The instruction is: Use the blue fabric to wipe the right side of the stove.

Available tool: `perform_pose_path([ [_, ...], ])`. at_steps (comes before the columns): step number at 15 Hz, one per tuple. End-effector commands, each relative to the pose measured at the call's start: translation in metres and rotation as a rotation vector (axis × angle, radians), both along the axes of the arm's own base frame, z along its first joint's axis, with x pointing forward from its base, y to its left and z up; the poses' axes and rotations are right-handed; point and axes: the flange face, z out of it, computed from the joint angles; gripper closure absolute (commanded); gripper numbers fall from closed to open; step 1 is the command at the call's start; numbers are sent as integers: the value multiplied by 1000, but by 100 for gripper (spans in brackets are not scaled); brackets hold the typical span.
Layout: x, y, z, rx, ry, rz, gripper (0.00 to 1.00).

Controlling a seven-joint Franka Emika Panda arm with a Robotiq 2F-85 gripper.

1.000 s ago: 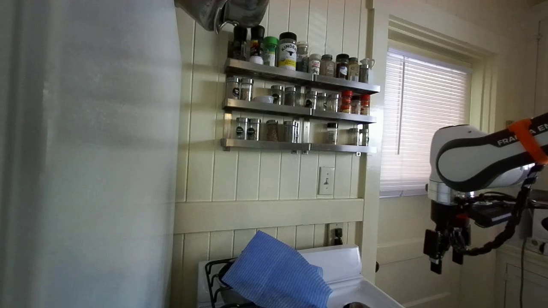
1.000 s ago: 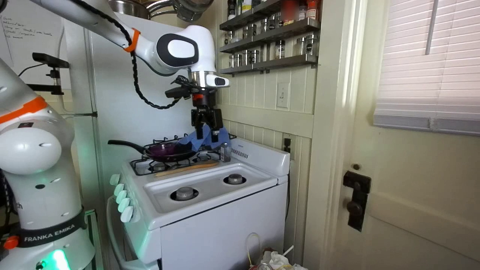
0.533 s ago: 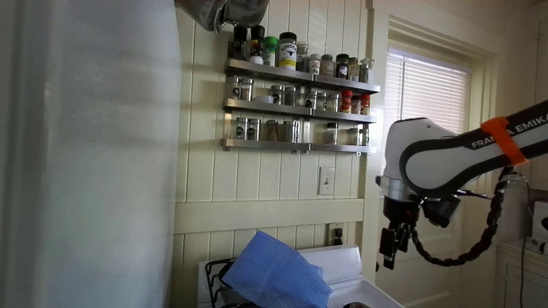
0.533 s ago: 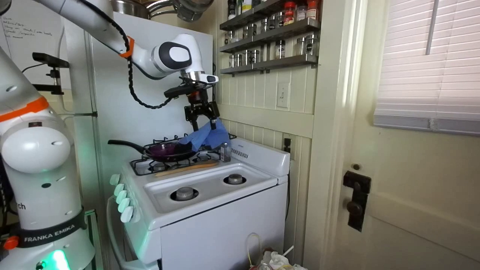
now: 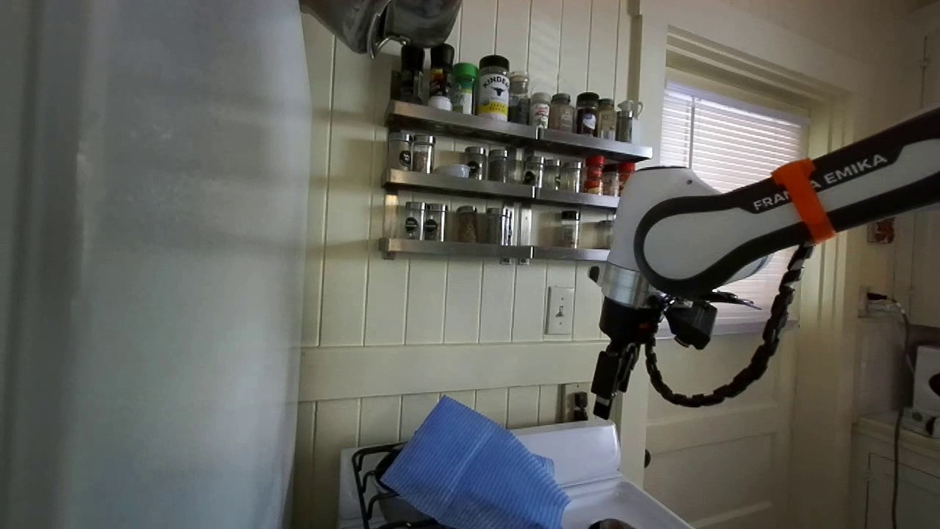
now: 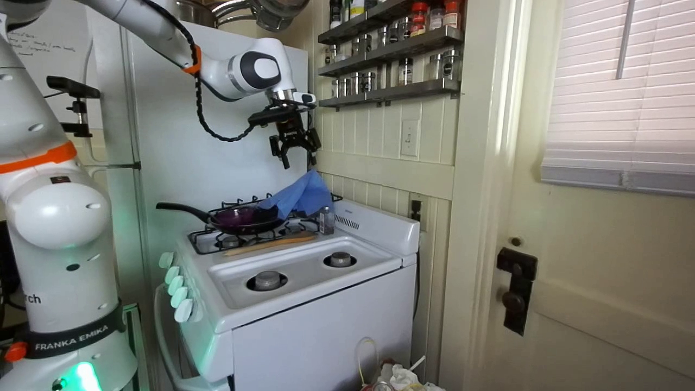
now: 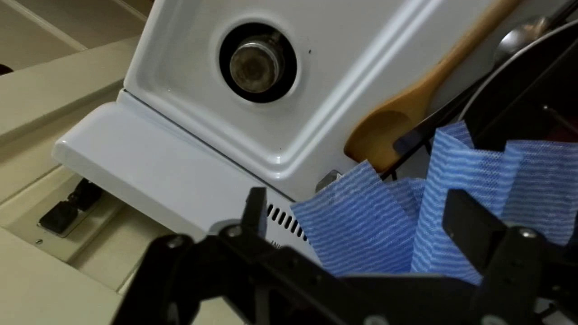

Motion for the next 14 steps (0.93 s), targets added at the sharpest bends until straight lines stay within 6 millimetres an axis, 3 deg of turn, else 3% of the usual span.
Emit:
perform_pose_path([
  [1, 3, 0, 0, 3, 2, -2, 0],
  [4, 5, 1, -2, 6, 8, -3, 0],
  [6, 25, 10, -3, 63, -46, 2, 0],
  [11, 75, 54, -17, 220, -138, 123, 0],
  [14, 98, 84, -34, 319, -74, 224, 0],
])
